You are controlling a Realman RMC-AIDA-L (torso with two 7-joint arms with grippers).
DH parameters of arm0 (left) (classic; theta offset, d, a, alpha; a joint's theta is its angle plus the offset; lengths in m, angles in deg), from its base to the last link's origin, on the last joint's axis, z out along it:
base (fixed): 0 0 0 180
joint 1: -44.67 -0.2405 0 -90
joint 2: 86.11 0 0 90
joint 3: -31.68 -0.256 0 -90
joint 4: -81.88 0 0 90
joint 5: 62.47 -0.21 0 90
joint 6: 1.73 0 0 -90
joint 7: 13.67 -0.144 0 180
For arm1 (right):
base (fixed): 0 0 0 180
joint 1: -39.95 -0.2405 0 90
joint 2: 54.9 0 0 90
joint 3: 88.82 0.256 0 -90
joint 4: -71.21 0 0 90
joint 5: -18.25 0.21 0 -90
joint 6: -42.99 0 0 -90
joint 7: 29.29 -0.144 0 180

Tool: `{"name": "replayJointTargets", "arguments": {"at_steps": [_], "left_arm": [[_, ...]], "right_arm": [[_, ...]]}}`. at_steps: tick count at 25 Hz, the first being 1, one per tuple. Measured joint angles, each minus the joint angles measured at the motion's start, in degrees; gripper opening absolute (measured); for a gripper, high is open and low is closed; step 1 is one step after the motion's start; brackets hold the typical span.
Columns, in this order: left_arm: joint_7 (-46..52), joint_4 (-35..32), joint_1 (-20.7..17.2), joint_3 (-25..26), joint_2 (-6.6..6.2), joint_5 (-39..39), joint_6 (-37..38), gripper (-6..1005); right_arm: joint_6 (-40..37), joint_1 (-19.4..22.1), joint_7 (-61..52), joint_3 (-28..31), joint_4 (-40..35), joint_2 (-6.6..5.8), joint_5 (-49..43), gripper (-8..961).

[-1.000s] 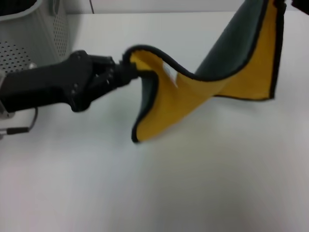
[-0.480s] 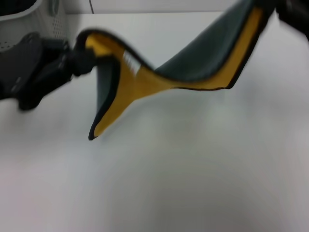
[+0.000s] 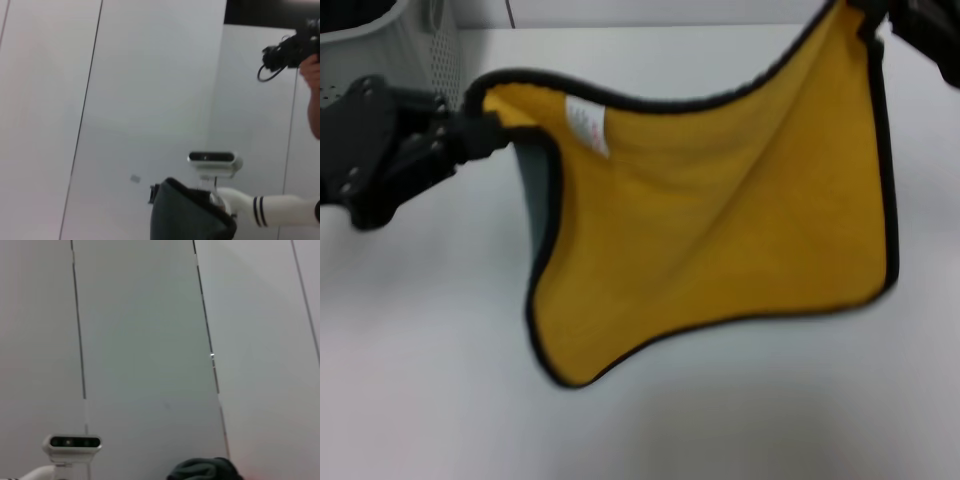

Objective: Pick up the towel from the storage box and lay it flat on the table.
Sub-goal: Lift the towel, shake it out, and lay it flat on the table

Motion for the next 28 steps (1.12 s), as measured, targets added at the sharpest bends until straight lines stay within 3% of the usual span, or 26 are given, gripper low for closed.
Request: {"name": "replayJointTargets", "arguments": {"at_steps": [5, 7, 9, 13, 17, 19, 21, 23, 25, 28], "left_arm": [[-0.02, 1.11, 3.87, 3.27, -0.84, -4.22, -0.2, 15], [-0.02, 1.11, 3.66, 3.03, -1.51, -4.32, 0.57, 15], [-0.1, 1.1, 2.96, 1.55, -2.48, -4.22, 1.54, 15], [-3.41, 0.01, -1.12, -9.93, -6.85, 2.17, 2.24, 14], [-6.33, -2.97, -5.5, -22.94, -13.17, 15.25, 2.27, 14], [-5.1, -4.38, -5.97, -25.13, -14.48, 17.24, 2.28, 14], [-3.3, -5.19, -5.74, -25.5, -14.39, 16.13, 2.25, 14], [-2.12, -3.67, -4.65, -24.17, -13.16, 12.23, 2.05, 14], [-1.82, -0.01, -2.76, -20.59, -11.27, 6.06, 1.88, 14], [-2.14, 6.9, 1.46, -10.36, -7.91, -7.98, 1.45, 14]], "right_arm": [[1.2, -1.71, 0.53, 0.32, 0.56, -1.14, -0.1, 77], [-0.23, -0.49, 0.23, 0.11, 0.27, -0.68, -0.12, 78], [-3.79, 2.03, -0.34, -0.19, 0.14, 0.55, -0.2, 79], [-11.27, 9.34, -1.0, -3.59, -1.4, 2.35, 1.35, 81], [-15.07, 16.65, -3.09, -8.53, -8.24, 2.08, 10.15, 83], [-16.17, 17.87, -4.21, -9.0, -9.55, 1.9, 12.26, 84], [-15.91, 17.79, -4.42, -10.45, -7.48, 1.77, 12.39, 85], [-13.83, 15.56, -2.5, -13.17, -1.29, 1.83, 10.79, 87], [-10.84, 10.61, 2.07, -17.32, 10.12, 2.16, 9.36, 88], [-6.0, 3.82, 8.9, -20.72, 24.85, 2.35, 9.17, 89]]}}
